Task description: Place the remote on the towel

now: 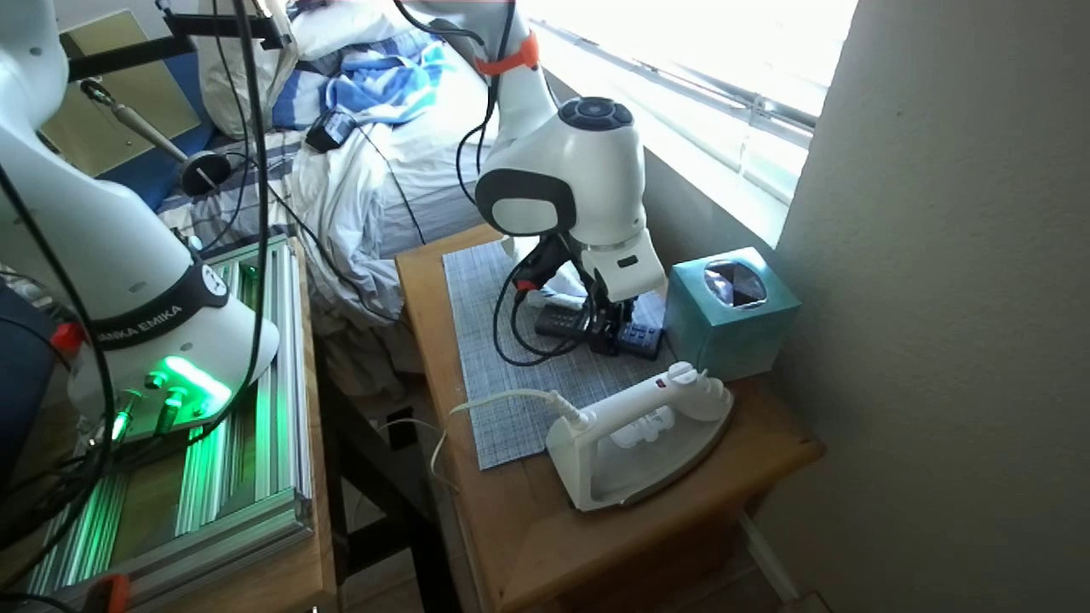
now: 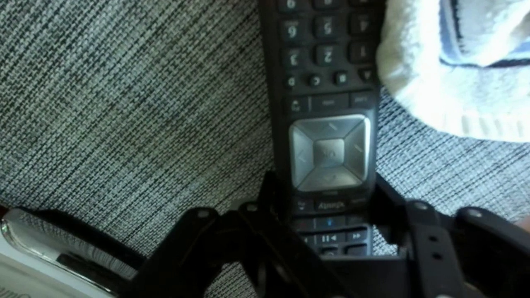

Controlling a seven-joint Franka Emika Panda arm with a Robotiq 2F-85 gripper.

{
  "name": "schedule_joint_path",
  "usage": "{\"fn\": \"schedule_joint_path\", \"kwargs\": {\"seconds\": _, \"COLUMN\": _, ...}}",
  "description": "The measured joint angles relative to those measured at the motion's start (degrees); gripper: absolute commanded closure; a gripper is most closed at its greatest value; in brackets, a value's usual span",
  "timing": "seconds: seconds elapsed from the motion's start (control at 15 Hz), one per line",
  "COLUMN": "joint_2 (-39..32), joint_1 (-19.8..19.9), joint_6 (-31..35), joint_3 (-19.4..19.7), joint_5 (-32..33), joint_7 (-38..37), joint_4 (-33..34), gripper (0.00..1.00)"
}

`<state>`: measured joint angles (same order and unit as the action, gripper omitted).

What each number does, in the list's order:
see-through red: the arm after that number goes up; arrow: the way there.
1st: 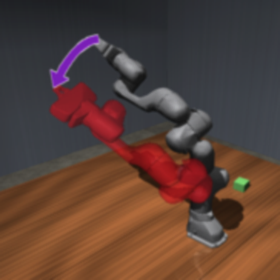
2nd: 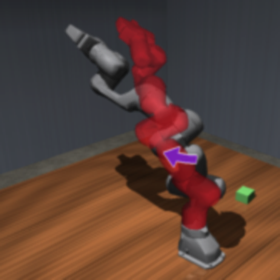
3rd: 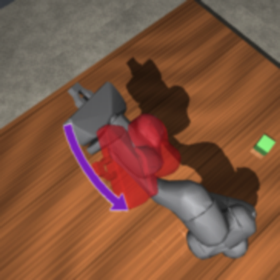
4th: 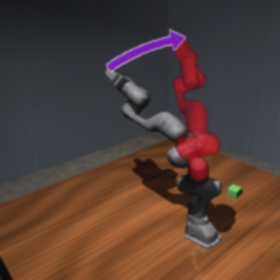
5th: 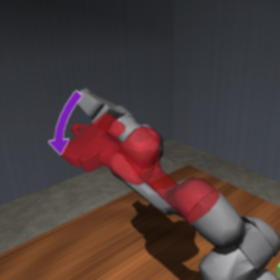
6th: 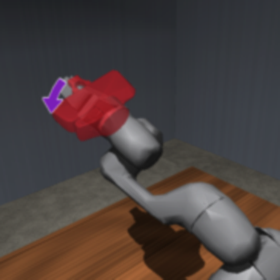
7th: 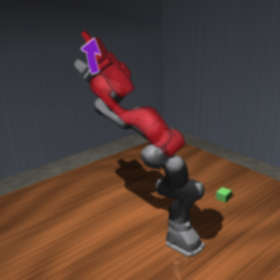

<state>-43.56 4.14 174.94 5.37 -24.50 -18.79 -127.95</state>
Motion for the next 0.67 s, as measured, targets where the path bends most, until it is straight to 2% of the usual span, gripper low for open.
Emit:
{"fn": "schedule_joint_path", "kwargs": {"seconds": 0.33, "joint_2": 1.4, "joint_1": -4.4, "joint_6": -3.0, "joint_3": 4.7, "joint_5": 0.5, "joint_7": -0.6, "joint_4": -1.8, "gripper": 0.69}}
{"fn": "schedule_joint_path", "kwargs": {"seconds": 0.67, "joint_2": 7.8, "joint_1": -4.3, "joint_6": -10.8, "joint_3": 5.2, "joint_5": 2.8, "joint_7": -0.5, "joint_4": -5.3, "gripper": 0.69}}
